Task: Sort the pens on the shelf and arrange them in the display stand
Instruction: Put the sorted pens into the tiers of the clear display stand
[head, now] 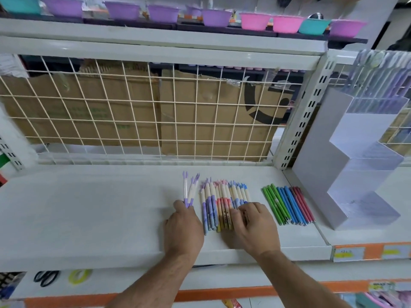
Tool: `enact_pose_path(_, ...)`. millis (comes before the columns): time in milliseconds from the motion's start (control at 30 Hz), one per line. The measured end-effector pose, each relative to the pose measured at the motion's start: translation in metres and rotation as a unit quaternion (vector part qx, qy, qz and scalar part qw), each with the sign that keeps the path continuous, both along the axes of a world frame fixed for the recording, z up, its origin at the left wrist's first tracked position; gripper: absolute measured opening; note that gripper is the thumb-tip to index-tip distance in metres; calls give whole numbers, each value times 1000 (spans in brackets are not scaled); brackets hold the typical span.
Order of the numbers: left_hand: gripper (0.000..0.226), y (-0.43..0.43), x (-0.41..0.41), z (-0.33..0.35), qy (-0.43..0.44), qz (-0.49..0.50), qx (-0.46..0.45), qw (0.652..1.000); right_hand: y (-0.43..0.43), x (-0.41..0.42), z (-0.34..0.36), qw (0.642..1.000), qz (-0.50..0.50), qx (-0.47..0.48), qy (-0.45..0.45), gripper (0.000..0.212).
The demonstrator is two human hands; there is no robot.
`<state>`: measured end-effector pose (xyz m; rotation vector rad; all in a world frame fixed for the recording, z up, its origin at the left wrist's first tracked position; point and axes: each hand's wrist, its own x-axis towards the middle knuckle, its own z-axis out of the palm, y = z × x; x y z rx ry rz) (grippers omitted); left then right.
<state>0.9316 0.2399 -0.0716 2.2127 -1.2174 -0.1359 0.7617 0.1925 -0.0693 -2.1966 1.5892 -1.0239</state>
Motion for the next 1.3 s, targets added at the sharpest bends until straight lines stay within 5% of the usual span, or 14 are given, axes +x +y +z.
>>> enact_pose_path(200,13,6,-1,7,94,-21,-77,992,8,4,13,1000,-12,-15,6,30)
enact_pose_path(433,13,8,-6,13,160,-92,-115,976,29,-14,29,994,-22,92,-53,27)
enact_pose_path(667,19,-12,-74,39,225,-205,-86,949,21,-47,76,979,0,125,-162,29)
enact_pose_path(867,20,-27,-147,71,384,-323,-52,863,-3,-99,108,969,44,119,-214,8)
enact_pose_path(1300,20,-86,-294,102,379,-220,-58,897,-96,-244,144,965,159,133,-159,23)
